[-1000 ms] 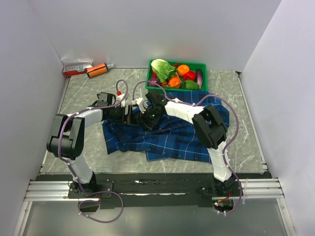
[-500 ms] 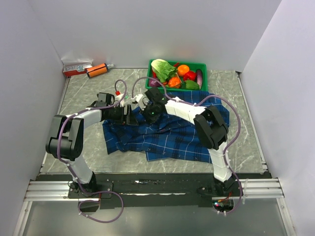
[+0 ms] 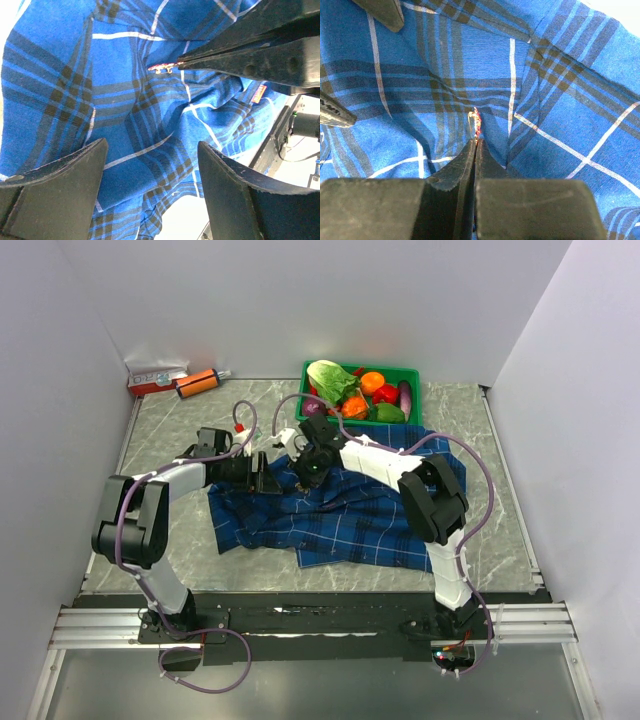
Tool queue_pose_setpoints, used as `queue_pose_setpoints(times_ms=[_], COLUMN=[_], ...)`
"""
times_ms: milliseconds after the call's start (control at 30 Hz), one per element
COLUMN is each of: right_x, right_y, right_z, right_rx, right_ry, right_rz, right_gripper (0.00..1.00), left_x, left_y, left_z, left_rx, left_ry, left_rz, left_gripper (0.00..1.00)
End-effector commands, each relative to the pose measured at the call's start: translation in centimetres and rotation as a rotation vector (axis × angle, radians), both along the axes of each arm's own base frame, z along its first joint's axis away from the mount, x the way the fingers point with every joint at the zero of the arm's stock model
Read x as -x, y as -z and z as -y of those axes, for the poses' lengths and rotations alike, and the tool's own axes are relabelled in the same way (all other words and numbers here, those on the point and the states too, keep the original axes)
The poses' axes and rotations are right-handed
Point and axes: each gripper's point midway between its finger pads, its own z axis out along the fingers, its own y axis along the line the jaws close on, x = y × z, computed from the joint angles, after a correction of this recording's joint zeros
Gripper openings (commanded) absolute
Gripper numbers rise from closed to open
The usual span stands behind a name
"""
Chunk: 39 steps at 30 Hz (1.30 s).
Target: Remove the brooch from the garment
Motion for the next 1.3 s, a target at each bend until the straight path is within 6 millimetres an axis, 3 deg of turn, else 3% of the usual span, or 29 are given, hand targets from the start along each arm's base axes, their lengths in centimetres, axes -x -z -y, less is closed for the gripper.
queue_pose_setpoints(times_ms=[0,67,233,433,700,1267], right_x=[0.8,1.3,2.6,3.3,2.6,2.4], right_y=[-4.8,-7.4,-12.4,-14.9,-16.4,-16.4], right_z=[-0.2,-0.2,-0.3,-0.9,-1.4,-1.9], right_rx=[-0.071,-0.158,-0.302,-0.377,-0.423,-0.453], right_ry=[-0.043,-0.064,-0.117,-0.142,-0.129,-0.106], right_rz=[0.048,0.044,0.048,0.019,0.019,-0.017], right_gripper=[0.00,0.00,0.00,0.00,0.00,0.00], left_x=[-0.1,0.2,0.1,-0.3,-0.4,0.0], left_y=[-2.7,-3.3,-7.3,-9.8,-11.4,-10.9], left_z=[0.5,0.7,1.5,2.3,3.1,4.7], left_rx=[0.059,0.078,0.166,0.231,0.272,0.284], left_ry=[0.031,0.053,0.111,0.164,0.218,0.285], left_rz=[0.084,0.107,0.290,0.343,0.369,0.357], left_gripper=[0.79,0.79,0.78,0.73,0.54,0.28])
